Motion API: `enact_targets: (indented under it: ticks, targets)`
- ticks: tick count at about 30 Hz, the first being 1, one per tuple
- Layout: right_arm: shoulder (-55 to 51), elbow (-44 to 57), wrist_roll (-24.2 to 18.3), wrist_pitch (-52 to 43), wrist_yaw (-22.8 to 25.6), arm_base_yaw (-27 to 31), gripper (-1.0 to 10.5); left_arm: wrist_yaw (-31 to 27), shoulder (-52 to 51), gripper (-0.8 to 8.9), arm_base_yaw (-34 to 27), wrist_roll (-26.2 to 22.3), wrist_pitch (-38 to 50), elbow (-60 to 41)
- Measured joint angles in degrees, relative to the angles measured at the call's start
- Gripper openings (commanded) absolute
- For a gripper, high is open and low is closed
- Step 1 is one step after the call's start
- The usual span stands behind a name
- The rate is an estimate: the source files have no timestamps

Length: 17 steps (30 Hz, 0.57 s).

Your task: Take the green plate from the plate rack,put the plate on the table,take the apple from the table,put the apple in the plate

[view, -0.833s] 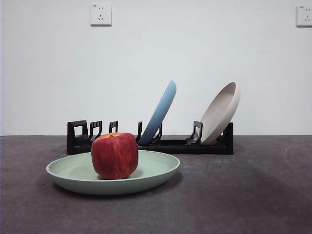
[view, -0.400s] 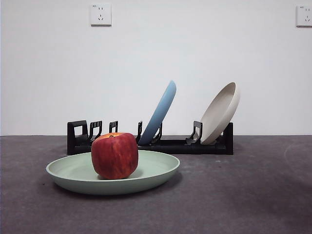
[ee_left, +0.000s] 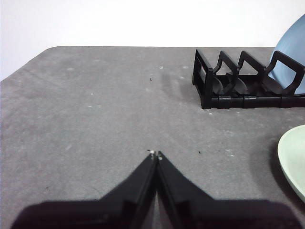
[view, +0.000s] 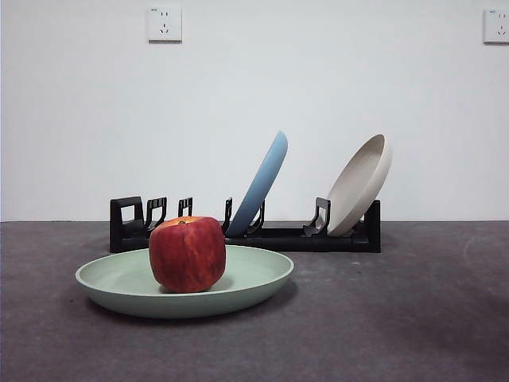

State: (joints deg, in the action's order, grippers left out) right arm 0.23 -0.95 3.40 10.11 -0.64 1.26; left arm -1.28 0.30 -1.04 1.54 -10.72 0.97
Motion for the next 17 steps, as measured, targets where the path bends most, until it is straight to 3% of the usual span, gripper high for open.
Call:
enact_targets:
  ticks: [17]
  targets:
    - [0.0, 0.0, 0.0, 0.0, -0.4, 0.0, -0.2, 0.0, 0.0, -0.01, 0.0, 0.0, 0.0, 0.0]
